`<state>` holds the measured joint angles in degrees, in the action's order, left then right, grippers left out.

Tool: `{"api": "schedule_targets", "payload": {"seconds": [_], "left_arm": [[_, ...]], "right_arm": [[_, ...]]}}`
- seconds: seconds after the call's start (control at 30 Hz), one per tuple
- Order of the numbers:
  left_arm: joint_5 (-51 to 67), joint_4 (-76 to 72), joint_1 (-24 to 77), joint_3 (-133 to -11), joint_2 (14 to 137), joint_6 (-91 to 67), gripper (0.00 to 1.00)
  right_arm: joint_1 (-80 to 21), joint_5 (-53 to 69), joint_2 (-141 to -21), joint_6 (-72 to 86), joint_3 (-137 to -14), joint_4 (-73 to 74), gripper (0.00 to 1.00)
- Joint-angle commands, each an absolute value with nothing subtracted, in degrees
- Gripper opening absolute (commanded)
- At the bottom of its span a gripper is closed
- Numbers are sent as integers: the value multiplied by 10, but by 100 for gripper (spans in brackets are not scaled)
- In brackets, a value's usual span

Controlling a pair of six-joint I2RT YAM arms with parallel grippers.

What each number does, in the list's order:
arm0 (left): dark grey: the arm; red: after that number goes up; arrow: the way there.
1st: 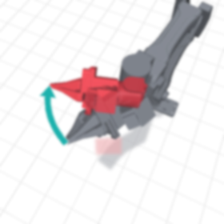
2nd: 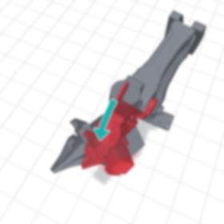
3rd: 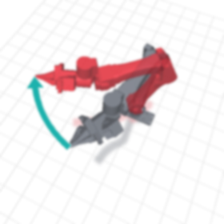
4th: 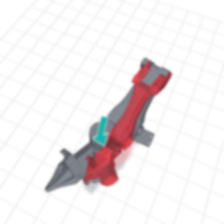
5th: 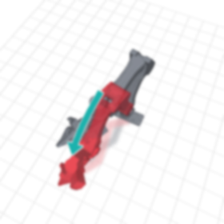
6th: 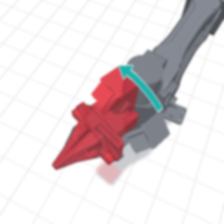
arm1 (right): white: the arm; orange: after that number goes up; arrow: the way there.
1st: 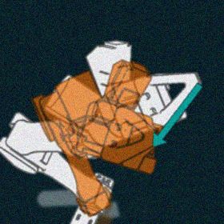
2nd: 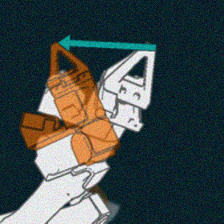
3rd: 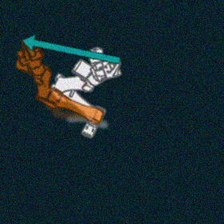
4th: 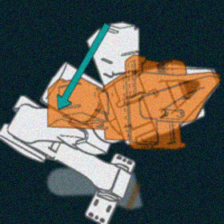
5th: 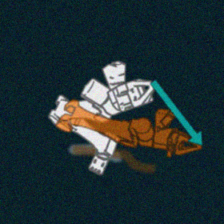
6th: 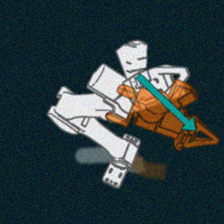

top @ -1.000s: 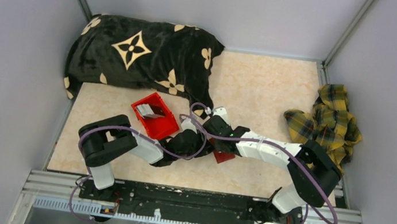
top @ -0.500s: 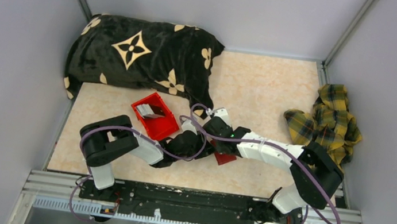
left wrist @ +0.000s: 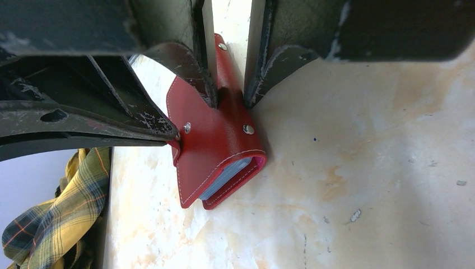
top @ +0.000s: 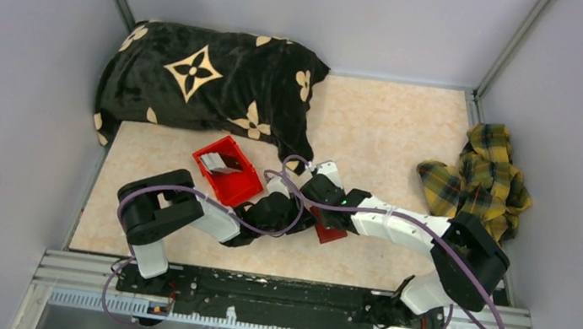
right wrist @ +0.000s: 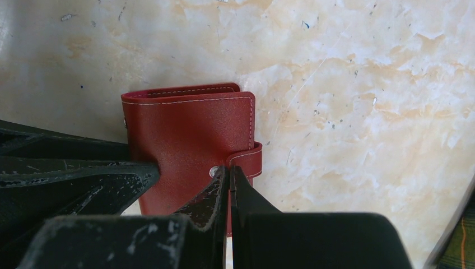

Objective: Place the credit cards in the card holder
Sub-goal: Close the card holder at the center of the board.

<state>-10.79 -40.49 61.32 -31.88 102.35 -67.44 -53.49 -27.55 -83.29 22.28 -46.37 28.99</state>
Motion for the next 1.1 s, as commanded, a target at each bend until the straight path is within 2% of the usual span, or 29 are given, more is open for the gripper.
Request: {"api": "schedule_targets", "payload": {"seconds": [0.0, 1.07], "left_arm": [[-88, -280, 621, -293, 1062, -657, 32], [-86, -284, 626, -301, 1068, -658, 31]], "right_arm": [[-541, -280, -810, 227, -461, 287, 0], [-574, -276, -823, 252, -450, 294, 0]]}}
